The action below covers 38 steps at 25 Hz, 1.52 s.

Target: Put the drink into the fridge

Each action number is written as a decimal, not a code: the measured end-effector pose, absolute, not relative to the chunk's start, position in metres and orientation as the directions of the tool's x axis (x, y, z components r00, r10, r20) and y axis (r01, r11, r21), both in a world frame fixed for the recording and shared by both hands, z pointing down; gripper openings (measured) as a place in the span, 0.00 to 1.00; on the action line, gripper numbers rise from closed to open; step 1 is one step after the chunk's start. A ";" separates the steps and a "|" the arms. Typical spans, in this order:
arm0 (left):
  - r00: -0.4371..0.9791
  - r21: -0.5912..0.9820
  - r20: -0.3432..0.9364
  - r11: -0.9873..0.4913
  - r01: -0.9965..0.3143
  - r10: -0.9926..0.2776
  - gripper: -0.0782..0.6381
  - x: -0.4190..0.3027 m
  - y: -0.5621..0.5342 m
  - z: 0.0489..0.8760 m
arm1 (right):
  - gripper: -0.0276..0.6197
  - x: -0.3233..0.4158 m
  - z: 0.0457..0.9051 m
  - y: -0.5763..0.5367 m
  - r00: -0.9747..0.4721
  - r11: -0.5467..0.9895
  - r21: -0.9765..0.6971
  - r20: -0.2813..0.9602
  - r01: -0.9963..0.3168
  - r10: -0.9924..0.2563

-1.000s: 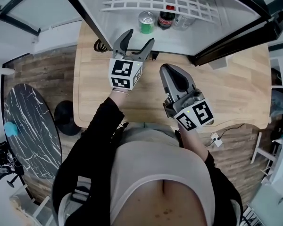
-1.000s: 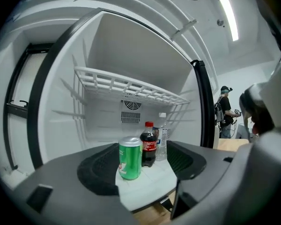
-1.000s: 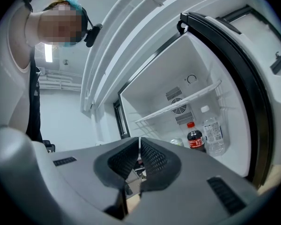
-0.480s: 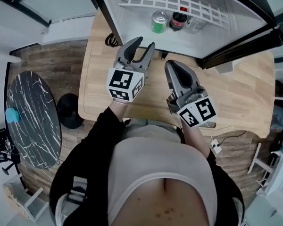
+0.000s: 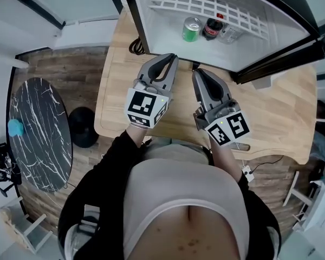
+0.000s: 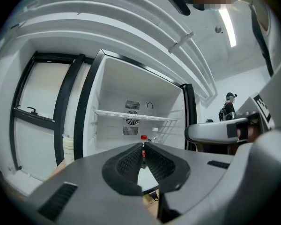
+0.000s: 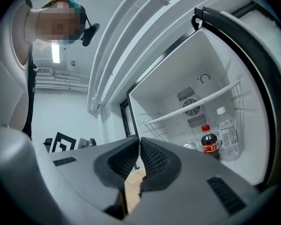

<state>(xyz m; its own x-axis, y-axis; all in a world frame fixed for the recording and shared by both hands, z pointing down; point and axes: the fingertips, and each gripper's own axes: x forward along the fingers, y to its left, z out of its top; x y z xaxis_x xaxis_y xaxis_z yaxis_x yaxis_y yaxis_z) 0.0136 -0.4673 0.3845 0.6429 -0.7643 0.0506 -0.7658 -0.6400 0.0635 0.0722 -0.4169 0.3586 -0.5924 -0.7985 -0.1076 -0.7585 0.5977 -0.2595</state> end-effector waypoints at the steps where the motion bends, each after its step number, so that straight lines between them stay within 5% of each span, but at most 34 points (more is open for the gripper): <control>1: 0.644 0.062 0.047 -0.642 -0.764 -0.763 0.13 0.011 -0.465 0.383 | 0.09 0.070 0.358 -0.416 -0.592 0.598 -0.259 -0.108 -0.759 -0.798; 23: 0.748 0.052 -0.013 -0.747 -0.663 -0.664 0.12 -0.004 -0.405 0.370 | 0.09 0.038 0.366 -0.379 -0.555 0.568 -0.253 -0.128 -0.783 -0.822; 38: 0.707 0.073 -0.040 -0.708 -0.703 -0.706 0.12 0.021 -0.324 0.355 | 0.09 0.068 0.360 -0.293 -0.591 0.604 -0.169 -0.123 -0.779 -0.797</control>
